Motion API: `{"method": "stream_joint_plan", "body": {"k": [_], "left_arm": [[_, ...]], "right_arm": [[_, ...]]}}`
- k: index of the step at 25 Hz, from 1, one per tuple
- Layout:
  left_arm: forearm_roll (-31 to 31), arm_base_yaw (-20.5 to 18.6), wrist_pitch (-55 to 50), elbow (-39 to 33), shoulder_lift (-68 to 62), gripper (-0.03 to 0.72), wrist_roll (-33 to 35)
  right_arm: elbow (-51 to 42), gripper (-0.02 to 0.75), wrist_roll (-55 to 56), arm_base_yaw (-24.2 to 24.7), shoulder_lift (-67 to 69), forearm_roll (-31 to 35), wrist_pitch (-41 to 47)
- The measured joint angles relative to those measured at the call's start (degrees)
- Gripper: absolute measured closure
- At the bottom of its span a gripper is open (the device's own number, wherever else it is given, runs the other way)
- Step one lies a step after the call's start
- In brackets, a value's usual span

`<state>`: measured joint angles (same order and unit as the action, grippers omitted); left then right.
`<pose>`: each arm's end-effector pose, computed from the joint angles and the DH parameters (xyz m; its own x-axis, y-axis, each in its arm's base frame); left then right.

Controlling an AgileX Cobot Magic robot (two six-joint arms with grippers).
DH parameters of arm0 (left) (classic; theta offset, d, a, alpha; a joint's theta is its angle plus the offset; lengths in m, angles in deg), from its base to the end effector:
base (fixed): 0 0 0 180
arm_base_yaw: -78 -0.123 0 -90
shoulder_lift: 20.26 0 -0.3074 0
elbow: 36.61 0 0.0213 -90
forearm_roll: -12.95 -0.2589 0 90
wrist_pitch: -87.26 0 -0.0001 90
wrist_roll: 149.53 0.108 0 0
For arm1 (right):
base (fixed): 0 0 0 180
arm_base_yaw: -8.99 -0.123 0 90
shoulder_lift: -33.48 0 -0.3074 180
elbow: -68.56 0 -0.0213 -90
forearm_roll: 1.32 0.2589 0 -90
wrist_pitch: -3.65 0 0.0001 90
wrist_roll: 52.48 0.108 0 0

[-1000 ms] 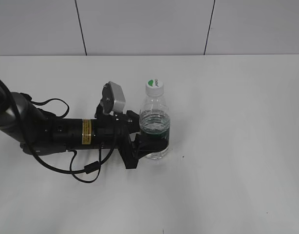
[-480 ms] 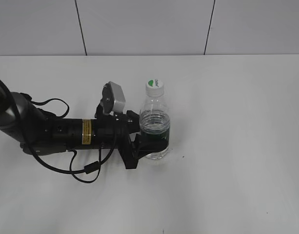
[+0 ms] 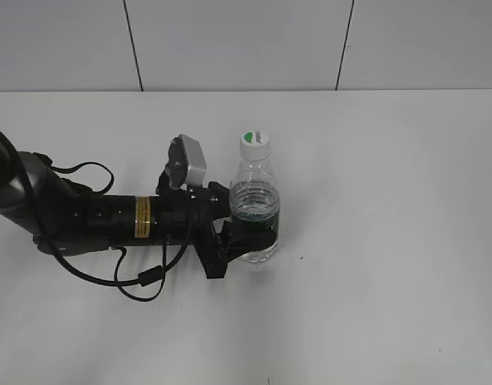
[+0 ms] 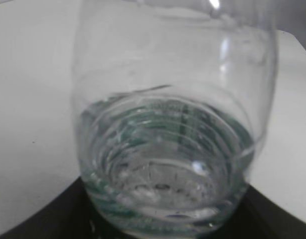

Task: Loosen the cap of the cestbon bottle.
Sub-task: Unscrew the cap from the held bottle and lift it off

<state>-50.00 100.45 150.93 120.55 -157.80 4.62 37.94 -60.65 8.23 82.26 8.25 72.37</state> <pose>0.3288 -0.2291 0.0634 -0.1857 0.2468 -0.9511 0.9645 0.2307 -0.1285 0.1045 0.0181 0.3324 -0.8360 -0.0915 -0.5411 -0.1641 0.9826 0.0874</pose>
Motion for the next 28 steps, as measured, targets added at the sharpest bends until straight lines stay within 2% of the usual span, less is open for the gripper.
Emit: {"method": "stream_joint_plan", "body": {"k": [28], "left_arm": [[-0.65, 0.00, 0.10, 0.00, 0.00, 0.273, 1.18]], "right_arm": [[28.03, 0.259, 1.42, 0.00, 37.65, 2.28, 0.70]]}}
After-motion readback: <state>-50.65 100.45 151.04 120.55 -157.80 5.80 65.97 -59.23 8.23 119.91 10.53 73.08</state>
